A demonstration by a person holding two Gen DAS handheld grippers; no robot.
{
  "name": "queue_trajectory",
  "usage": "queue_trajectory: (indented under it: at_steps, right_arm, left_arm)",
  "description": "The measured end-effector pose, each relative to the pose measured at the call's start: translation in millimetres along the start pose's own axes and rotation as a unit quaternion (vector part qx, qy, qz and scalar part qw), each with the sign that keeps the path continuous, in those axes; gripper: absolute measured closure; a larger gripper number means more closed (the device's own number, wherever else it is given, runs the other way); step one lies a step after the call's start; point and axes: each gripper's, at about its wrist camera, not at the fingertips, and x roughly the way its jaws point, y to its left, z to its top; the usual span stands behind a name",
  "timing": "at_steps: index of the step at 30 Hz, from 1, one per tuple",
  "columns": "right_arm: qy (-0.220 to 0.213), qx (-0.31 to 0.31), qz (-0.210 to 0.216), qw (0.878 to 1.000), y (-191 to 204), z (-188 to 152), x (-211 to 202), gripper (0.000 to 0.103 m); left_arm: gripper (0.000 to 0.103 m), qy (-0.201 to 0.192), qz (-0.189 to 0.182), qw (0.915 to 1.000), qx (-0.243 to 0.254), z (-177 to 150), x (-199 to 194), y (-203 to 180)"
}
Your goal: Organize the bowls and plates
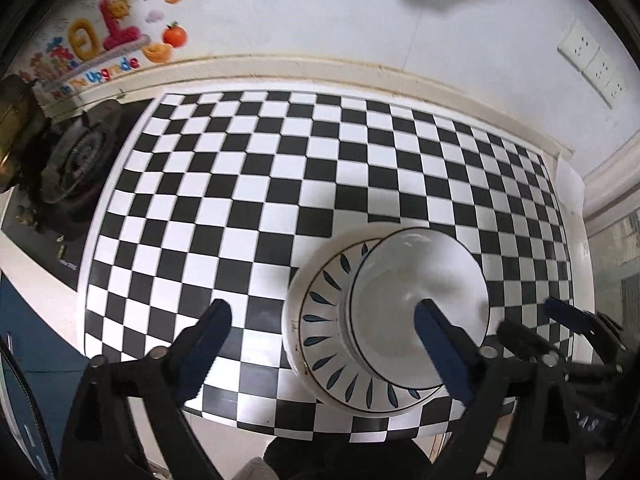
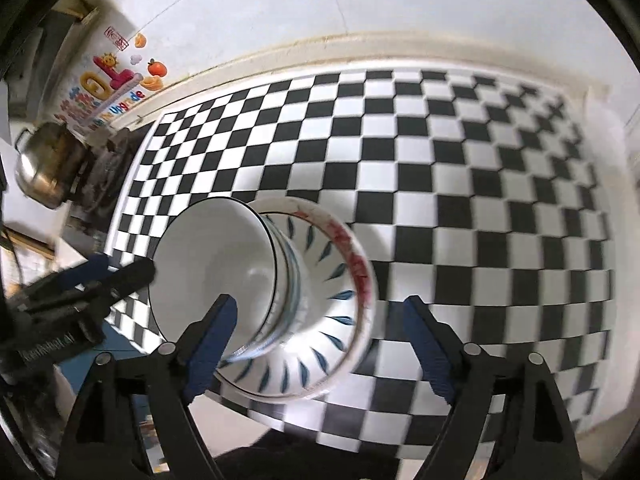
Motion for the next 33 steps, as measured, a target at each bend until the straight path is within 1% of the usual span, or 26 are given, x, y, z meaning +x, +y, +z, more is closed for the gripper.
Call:
queue_trajectory:
  at_steps: [2,4,7,10,16,19,23,28,33]
  right_arm:
    - [-0.013,-0.012,-0.022,1.000,6,-4,-13,0.013]
    - [-0.021,-0.018,-0.032,0.999,11,-7,-25,0.013]
    - [-0.031,-0.022,-0.037,0.999,20,-9,-39,0.012]
    - [-0.049,-0.023,-0.040,0.998,29,-13,-58,0.012]
    - [-0.093,-0.015,-0.044,0.995,45,-28,-103,0.012]
    - [-0.120,-0.008,-0.050,0.991,57,-43,-135,0.012]
    - [-0.162,0.006,-0.057,0.985,76,-74,-181,0.012]
    - [-0.204,0.007,-0.061,0.977,98,-114,-231,0.011]
    - [-0.240,-0.009,-0.073,0.968,125,-155,-274,0.011]
  left_arm:
    - [0.005,-0.012,0.009,0.9999,-0.002,-2,-10,2]
    - [0.002,-0.026,0.013,0.9996,-0.003,-5,-22,3]
    - [0.002,-0.033,0.002,0.9995,0.001,-10,-36,2]
    - [0.002,-0.044,0.001,0.9990,0.009,-16,-54,3]
    - [0.002,-0.092,0.006,0.9953,0.029,-33,-106,4]
    - [0.002,-0.111,0.002,0.9927,0.046,-46,-133,6]
    - [0.002,-0.141,0.008,0.9875,0.069,-70,-174,12]
    - [0.002,-0.164,0.003,0.9841,0.068,-100,-214,23]
    - [0.002,-0.199,0.014,0.9776,0.067,-127,-252,30]
